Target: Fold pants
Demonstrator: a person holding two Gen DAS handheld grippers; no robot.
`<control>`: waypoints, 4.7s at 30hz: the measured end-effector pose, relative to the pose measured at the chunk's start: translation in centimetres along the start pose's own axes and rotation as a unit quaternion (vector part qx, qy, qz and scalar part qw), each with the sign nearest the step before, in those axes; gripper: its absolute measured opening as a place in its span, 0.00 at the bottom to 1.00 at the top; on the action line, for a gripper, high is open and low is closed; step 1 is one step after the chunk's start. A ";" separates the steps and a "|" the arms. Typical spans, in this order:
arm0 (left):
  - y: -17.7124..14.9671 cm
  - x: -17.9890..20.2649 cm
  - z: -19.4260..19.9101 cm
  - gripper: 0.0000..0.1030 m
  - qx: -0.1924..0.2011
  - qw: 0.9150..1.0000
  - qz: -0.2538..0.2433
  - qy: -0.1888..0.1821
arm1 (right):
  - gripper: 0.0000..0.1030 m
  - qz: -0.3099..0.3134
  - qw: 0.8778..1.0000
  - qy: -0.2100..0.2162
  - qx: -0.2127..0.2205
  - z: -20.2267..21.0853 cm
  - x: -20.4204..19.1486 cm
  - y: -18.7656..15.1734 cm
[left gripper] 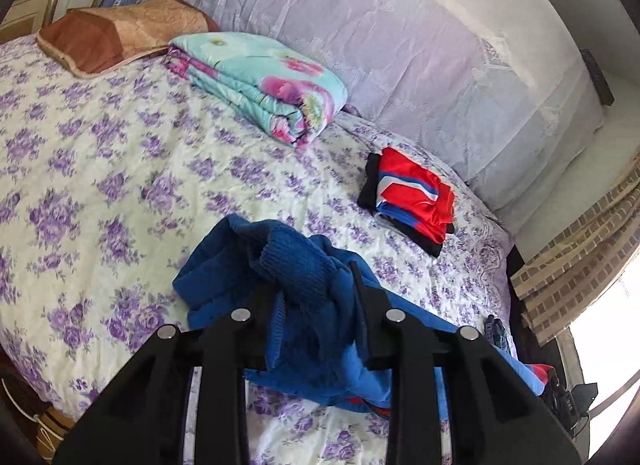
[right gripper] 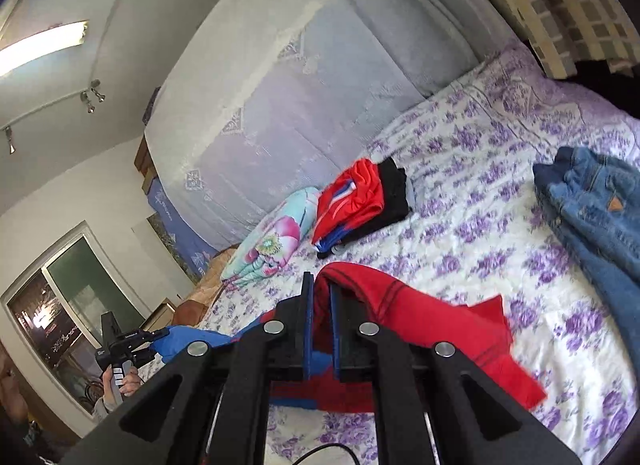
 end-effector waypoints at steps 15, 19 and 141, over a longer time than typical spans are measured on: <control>7.5 3.9 -20.0 0.61 -0.015 0.984 -0.033 0.175 | 0.43 -0.092 0.988 -0.119 -0.017 -15.8 13.9 6.2; 4.9 2.8 -17.8 0.63 -0.006 0.981 -0.072 0.181 | 0.46 -0.032 0.987 -0.155 -0.028 -13.1 12.2 4.3; 8.0 6.1 -27.6 0.82 -0.072 0.952 -0.191 0.229 | 0.44 0.218 0.881 -0.111 -0.405 -36.9 14.5 0.9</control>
Point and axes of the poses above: each gripper's, at about its wrist camera, not at the fingertips, and z roughly against the way its jaws point, x to its right, y to its top, the point moved 4 cm from there along -z, roughly the way its jaws point, and after that the axes turned 12 degrees about y, right-handed, at the moved point
